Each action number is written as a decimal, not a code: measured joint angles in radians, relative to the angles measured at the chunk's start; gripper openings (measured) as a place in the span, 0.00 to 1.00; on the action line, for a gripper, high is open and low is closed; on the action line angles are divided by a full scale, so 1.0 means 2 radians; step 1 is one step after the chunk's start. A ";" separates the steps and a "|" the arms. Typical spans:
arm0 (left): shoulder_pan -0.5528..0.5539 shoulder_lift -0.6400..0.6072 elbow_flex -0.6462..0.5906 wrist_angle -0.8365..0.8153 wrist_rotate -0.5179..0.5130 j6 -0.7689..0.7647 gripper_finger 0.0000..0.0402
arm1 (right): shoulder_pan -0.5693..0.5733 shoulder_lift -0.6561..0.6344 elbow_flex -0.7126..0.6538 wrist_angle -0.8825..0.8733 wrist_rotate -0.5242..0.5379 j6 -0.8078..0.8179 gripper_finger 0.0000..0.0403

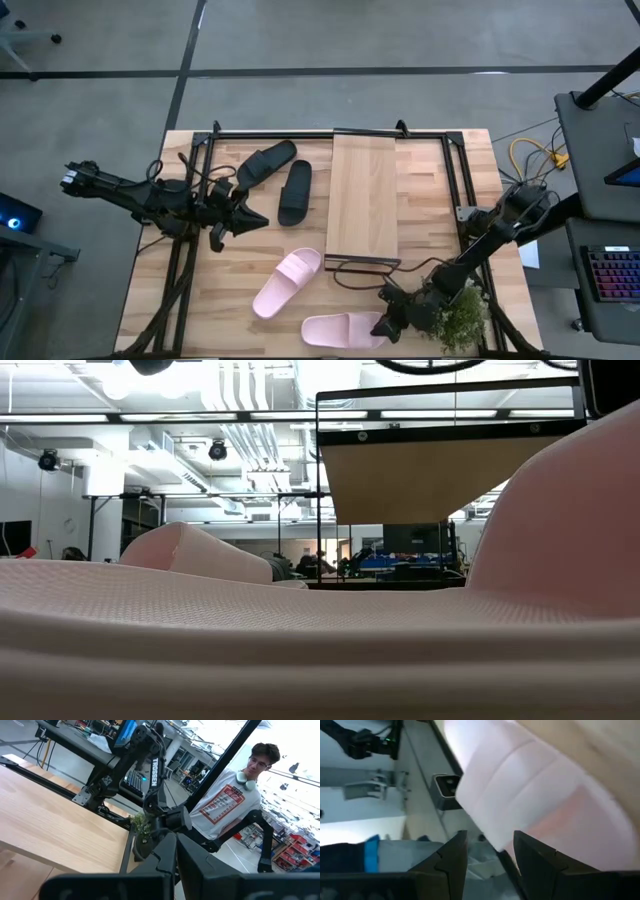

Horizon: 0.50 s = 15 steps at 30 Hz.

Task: Pick and place slides into the shelf
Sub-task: Put the bottom light pink slipper on the shelf

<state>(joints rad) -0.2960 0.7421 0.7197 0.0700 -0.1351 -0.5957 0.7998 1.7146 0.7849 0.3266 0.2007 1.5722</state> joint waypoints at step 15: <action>0.000 -0.002 0.000 0.000 0.003 0.000 0.00 | -0.001 0.001 0.000 -0.002 0.005 -0.005 0.37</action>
<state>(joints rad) -0.2962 0.7376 0.7197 0.0691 -0.1284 -0.5953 0.7979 1.7168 0.7849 0.3230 0.2104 1.5622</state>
